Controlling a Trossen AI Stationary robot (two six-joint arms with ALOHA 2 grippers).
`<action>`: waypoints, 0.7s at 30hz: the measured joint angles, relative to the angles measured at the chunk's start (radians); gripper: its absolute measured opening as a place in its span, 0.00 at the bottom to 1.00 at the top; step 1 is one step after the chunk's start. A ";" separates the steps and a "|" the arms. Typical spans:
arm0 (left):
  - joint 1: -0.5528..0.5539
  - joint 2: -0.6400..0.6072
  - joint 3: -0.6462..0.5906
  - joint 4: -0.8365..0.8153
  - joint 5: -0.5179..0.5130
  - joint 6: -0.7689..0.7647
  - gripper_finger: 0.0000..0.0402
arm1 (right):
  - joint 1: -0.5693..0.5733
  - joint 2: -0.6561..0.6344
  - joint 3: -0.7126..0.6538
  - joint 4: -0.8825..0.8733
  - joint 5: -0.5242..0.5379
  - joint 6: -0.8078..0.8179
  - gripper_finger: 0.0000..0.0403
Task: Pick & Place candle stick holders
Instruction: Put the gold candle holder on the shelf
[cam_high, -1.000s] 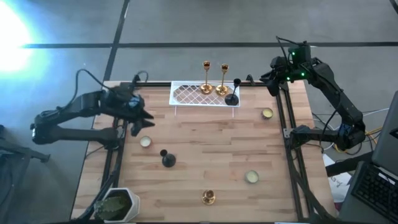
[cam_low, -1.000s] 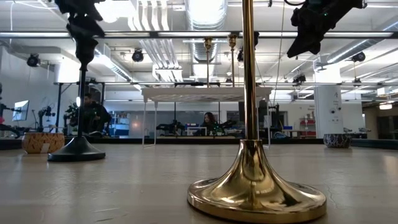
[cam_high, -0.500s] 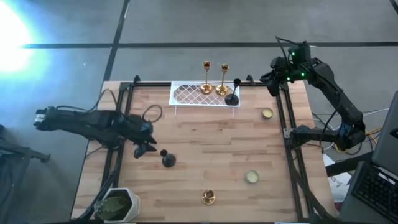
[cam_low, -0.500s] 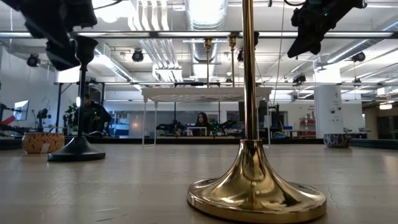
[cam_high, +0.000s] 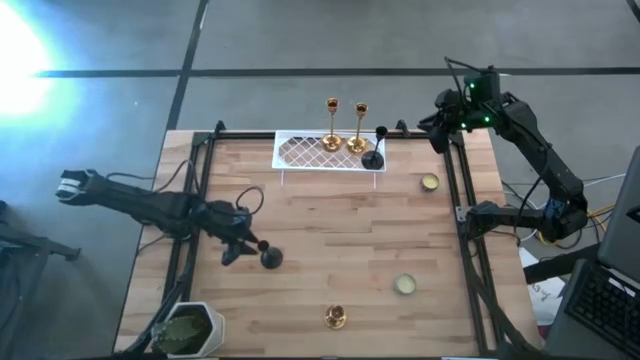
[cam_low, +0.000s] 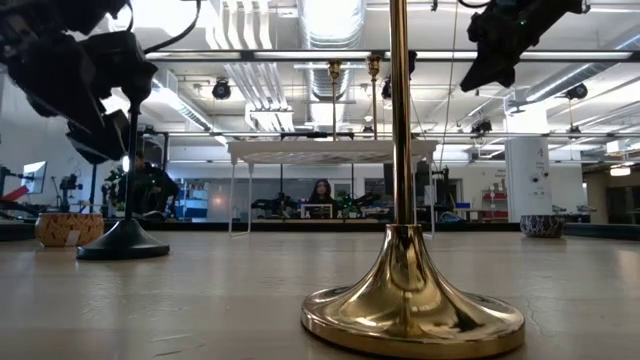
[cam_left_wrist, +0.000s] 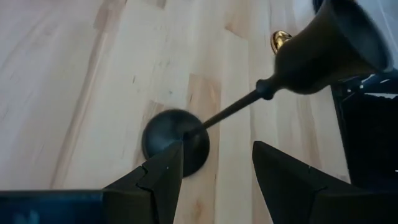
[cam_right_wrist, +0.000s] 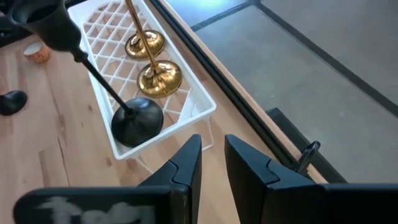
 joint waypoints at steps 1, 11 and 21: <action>0.000 0.000 -0.015 0.036 0.000 0.008 0.49 | 0.000 0.000 0.000 0.006 0.000 0.003 0.16; 0.000 0.002 -0.098 0.254 -0.001 0.047 0.49 | 0.000 0.000 0.000 0.027 0.000 0.017 0.19; 0.000 -0.059 0.145 -0.127 -0.016 0.110 0.49 | 0.000 0.000 0.000 0.024 0.000 0.017 0.18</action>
